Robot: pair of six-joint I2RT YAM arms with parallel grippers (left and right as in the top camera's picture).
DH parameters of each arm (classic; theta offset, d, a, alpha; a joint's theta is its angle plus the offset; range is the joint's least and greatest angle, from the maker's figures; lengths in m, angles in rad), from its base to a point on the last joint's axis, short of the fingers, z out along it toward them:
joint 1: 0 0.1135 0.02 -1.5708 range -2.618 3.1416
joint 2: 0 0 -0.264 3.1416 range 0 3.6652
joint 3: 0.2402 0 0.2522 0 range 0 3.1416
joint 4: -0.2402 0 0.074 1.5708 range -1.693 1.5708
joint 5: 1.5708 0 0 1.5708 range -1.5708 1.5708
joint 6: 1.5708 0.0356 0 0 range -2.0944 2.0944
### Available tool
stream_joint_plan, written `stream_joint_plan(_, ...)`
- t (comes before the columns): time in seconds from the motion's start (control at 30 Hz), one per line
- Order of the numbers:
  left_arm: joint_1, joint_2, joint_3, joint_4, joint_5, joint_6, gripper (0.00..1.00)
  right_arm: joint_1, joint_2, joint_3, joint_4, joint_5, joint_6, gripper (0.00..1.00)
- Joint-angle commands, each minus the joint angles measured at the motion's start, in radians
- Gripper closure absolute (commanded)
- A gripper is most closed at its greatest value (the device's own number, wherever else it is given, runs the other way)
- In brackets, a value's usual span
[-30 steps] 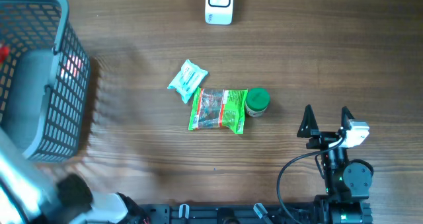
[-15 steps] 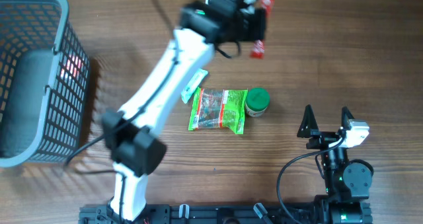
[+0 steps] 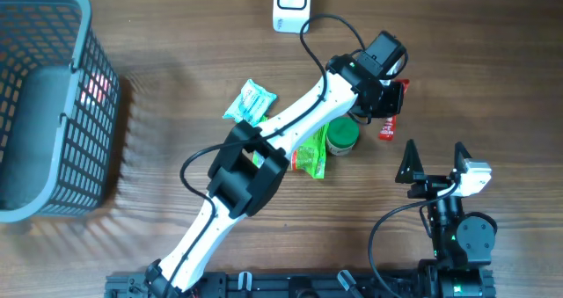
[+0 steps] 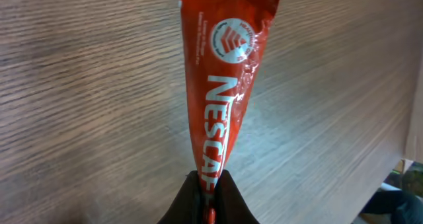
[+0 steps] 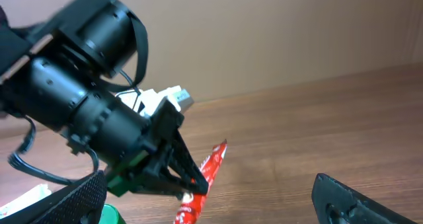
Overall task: Scan the item barcode
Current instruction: 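Place the red Nescafe stick right of the jar and release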
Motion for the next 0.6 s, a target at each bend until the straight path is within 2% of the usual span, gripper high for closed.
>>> stream_joint_plan(0.0,0.005,0.036,0.004,0.002,-0.002,-0.021,0.96,0.003,-0.005,-0.001,0.005,0.002,-0.014,0.00)
stream_joint_plan(0.17,-0.005,0.043,0.004,-0.002,-0.026,-0.021,0.96,0.003,-0.005,-0.001,0.005,0.002,-0.014,0.00)
stream_joint_plan(0.27,-0.005,0.043,0.004,0.000,-0.055,-0.021,0.90,0.003,-0.005,-0.001,0.005,0.002,-0.014,0.00)
stream_joint_plan(0.3,-0.003,0.043,0.005,0.008,-0.055,-0.021,0.87,0.003,-0.005,-0.001,0.005,0.002,-0.013,0.00)
stream_joint_plan(0.4,0.007,0.035,0.006,0.034,-0.054,-0.018,0.69,0.003,-0.005,-0.001,0.005,0.002,-0.014,0.00)
stream_joint_plan(0.47,0.019,0.003,0.007,0.038,-0.055,-0.008,0.66,0.003,-0.005,-0.001,0.005,0.002,-0.014,0.00)
stream_joint_plan(0.57,0.071,-0.097,0.034,0.040,-0.068,0.071,0.60,0.003,-0.005,-0.001,0.005,0.002,-0.014,0.00)
